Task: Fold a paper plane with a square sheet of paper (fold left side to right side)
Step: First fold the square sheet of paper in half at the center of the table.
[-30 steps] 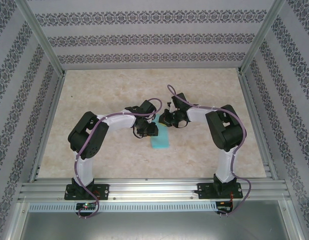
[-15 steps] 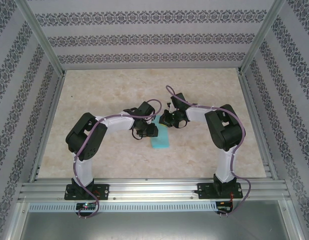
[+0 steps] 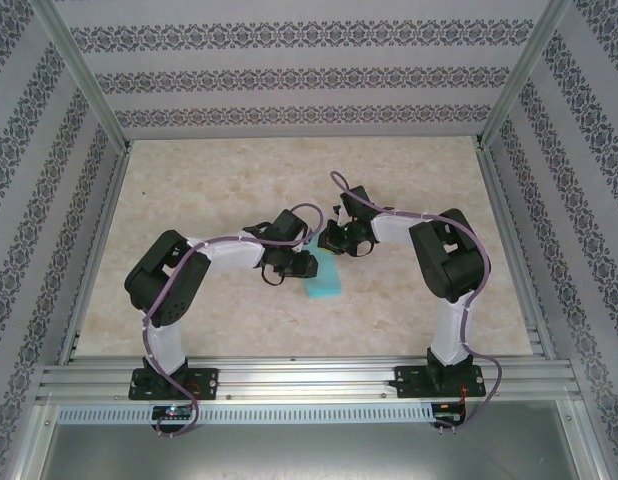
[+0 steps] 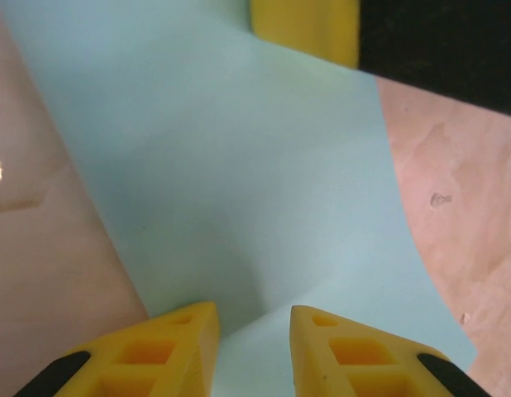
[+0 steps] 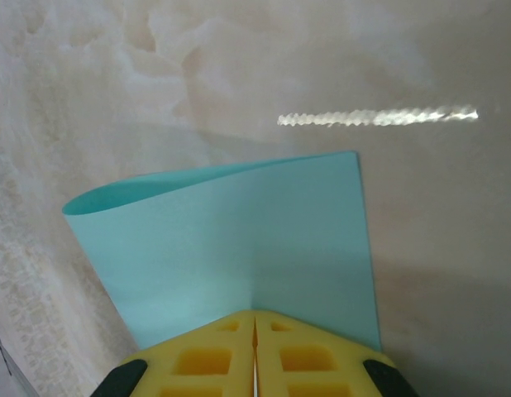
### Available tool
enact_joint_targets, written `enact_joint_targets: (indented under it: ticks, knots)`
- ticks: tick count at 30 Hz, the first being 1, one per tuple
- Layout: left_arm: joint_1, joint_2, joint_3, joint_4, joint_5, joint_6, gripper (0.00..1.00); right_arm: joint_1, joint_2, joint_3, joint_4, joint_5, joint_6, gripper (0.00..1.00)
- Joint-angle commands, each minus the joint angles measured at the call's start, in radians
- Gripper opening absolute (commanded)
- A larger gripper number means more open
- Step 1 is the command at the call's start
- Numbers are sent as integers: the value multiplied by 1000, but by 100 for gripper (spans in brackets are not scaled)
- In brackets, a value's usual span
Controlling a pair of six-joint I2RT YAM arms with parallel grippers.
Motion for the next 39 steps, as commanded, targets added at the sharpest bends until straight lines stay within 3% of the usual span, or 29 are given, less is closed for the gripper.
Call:
enact_joint_targets:
  ticks: [1,39]
  knots:
    - [-30,-15,-53,-55,53,19,32,8,38,-11,-70,91,-25,9]
    - [-231,-64,-113,31,4,-89,33,9,34,-45,-59,94,-26,9]
